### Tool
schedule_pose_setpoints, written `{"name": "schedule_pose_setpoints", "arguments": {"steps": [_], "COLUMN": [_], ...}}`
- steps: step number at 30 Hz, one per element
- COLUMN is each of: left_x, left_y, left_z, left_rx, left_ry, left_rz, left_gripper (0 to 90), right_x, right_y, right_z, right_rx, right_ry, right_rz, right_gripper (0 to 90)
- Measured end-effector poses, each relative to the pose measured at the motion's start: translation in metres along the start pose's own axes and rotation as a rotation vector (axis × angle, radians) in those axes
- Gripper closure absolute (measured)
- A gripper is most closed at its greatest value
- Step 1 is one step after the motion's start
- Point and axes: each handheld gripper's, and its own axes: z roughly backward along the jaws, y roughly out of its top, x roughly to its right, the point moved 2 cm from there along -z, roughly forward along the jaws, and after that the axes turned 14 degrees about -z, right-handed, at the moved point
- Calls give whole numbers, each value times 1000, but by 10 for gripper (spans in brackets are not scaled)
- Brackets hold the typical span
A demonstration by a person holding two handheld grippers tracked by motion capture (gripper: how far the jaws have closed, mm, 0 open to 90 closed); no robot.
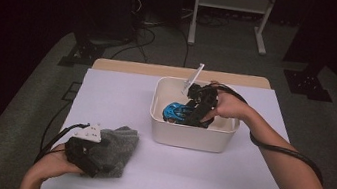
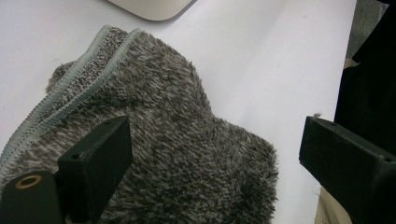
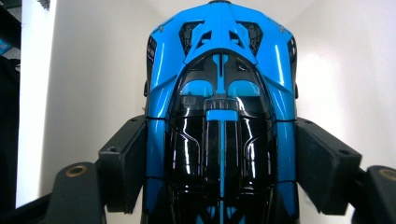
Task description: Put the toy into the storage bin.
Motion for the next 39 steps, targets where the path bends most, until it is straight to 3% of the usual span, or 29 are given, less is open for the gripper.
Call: {"name": "schedule_pose_setpoints", "arguments": {"steps": [39], "left_x": [0], "left_y": [-1], "left_z": [3], "left_rx": [8], "left_ry": [3], "left_rz": [1], "left_gripper": [90], "right_x": [7], "right_y": [2], "right_z": [-26], "right_rx": [-53], "right_ry": [22], "right_rz": [-27], "right_gripper": [266]}}
